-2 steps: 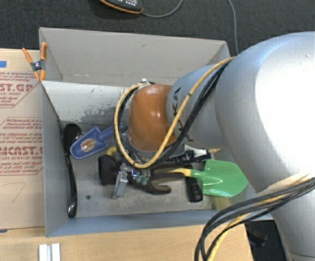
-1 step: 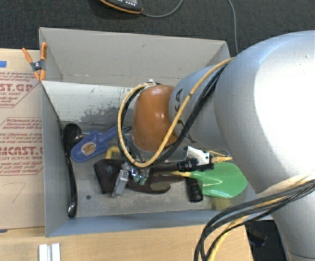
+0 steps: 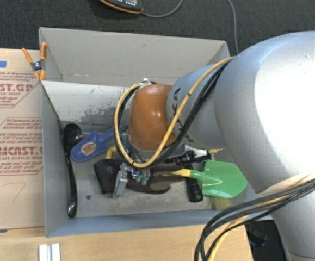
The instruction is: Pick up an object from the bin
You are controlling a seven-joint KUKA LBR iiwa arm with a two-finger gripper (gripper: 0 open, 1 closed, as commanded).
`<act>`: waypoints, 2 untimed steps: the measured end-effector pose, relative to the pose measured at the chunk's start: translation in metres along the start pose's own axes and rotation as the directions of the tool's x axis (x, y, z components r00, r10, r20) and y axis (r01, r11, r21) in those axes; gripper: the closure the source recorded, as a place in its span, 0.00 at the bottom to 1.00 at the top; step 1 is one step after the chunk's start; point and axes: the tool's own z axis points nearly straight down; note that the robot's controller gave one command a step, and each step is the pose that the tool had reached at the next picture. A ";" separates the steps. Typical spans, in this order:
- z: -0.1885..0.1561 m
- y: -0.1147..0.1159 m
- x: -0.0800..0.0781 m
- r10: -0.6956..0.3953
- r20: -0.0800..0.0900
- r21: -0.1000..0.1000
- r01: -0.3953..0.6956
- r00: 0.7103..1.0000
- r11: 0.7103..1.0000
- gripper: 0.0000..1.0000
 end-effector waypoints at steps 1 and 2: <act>0.000 -0.007 0.002 0.134 0.001 -0.003 -0.134 0.991 0.991 0.00; 0.000 0.000 0.000 0.010 0.001 -0.001 -0.010 1.000 1.000 1.00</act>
Offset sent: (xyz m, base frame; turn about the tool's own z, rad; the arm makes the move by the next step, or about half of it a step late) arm -0.0002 -0.0003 0.0000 0.0092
